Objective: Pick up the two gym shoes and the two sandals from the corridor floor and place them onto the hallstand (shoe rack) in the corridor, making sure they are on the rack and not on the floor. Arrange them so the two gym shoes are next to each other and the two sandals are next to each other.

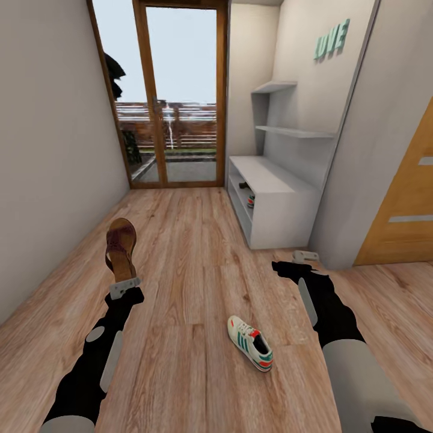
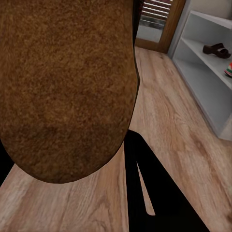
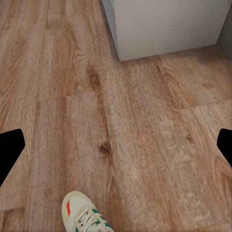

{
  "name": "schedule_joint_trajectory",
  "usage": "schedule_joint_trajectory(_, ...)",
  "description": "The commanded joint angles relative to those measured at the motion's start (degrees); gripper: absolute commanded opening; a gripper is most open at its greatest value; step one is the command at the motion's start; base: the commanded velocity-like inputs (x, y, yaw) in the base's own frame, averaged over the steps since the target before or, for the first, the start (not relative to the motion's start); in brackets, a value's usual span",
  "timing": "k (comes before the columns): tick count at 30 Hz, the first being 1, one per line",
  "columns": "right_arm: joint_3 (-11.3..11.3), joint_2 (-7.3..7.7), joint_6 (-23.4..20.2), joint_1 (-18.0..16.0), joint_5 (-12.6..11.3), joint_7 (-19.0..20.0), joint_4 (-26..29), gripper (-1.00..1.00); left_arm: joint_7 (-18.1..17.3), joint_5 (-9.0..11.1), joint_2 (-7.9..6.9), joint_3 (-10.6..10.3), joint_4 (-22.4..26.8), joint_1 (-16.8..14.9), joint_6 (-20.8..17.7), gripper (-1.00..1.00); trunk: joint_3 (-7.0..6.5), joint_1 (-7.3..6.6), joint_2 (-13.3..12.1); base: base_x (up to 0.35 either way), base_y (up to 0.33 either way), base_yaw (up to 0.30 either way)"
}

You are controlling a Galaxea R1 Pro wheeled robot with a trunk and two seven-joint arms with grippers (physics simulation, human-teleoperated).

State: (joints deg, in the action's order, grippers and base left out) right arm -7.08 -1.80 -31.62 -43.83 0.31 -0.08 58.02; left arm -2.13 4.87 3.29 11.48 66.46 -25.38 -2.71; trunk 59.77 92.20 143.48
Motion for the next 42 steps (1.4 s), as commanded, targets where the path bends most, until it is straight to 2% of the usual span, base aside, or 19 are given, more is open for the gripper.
schedule_joint_trajectory(1,-0.12,-0.05,-0.25,-0.03,0.03,-0.01,0.08,1.0,-0.22,0.36,0.05,0.13,0.07,-0.02,-0.28,-1.0,0.05,-0.01,0.02,0.029,-0.002,0.0)
schedule_joint_trajectory(16,-0.08,-0.05,-0.03,-0.03,0.05,0.16,0.07,1.0,-0.22,0.34,0.05,0.12,0.07,-0.02,-0.28,-1.0,0.05,-0.01,0.02,0.11,0.0,0.003)
schedule_joint_trajectory(28,-0.04,-0.05,-0.03,-0.03,0.05,0.15,0.08,1.0,-0.2,0.32,0.74,0.17,0.07,-0.02,-0.3,-1.0,0.05,-0.01,0.02,0.103,-0.083,0.222)
schedule_joint_trajectory(42,-0.07,-0.05,-0.03,-0.03,0.05,0.15,0.08,1.0,-0.2,0.32,0.75,0.12,0.07,-0.02,-0.28,-1.0,0.05,-0.01,0.02,0.07,-0.099,0.02)
